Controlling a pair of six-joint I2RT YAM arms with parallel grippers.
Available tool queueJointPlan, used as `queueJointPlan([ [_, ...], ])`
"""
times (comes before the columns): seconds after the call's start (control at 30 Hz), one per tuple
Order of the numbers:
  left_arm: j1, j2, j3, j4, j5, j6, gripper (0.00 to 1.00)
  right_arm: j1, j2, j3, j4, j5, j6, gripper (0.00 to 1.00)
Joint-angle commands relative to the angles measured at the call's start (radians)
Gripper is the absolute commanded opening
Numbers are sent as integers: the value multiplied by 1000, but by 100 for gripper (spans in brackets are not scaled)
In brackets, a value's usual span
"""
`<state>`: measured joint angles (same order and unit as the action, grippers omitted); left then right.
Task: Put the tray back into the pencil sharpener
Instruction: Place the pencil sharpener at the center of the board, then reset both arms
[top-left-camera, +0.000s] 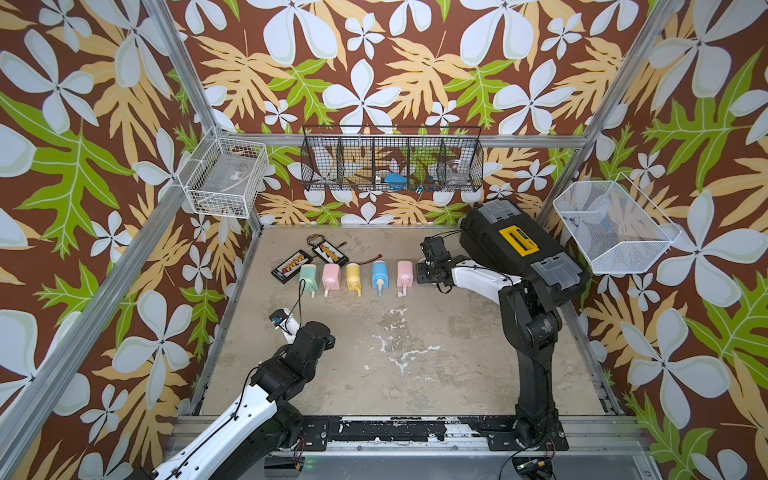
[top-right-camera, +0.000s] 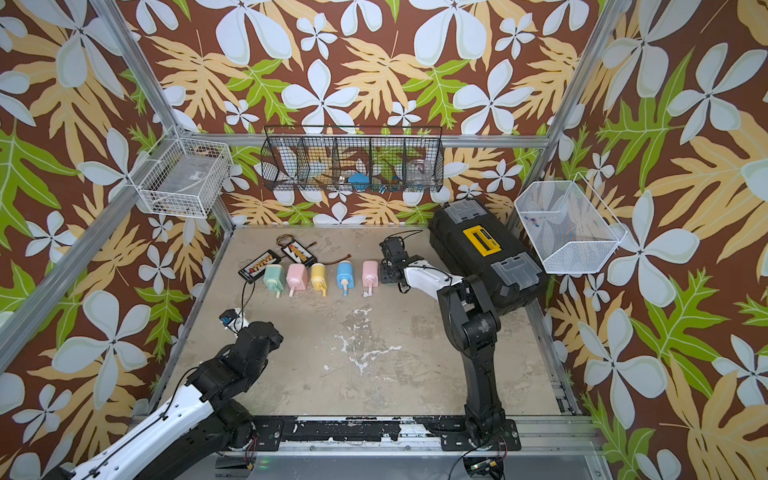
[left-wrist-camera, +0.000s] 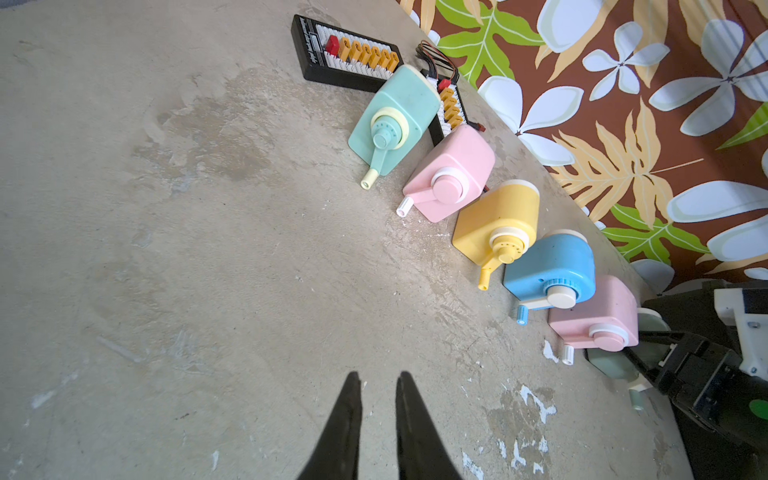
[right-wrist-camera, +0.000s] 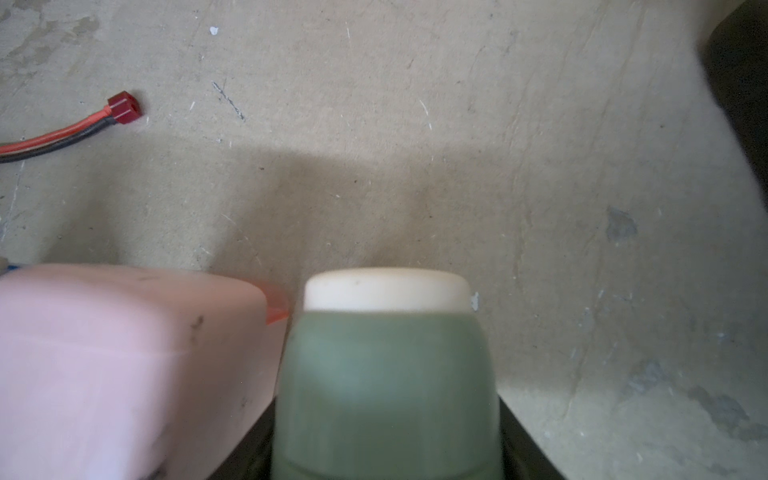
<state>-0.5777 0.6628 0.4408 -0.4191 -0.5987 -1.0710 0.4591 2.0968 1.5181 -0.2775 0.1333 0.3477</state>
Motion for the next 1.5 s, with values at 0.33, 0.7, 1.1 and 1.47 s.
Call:
queueJointPlan([
  [0.33,2,-6,13,-29,-29,9,27,1,-48,8,-19,-4,2,72],
  [0.7,2,-5,38,6,-130,134,50,1,-208,0,-29,28,-49,79],
  [1.1,149,71,-79,537,-222,713,82,-127,-883,-896,548,149,-202,89],
  [1.47,305,233,-252,1046,-55,924,87,-322,-804,-1227,1093,50,-326,91],
])
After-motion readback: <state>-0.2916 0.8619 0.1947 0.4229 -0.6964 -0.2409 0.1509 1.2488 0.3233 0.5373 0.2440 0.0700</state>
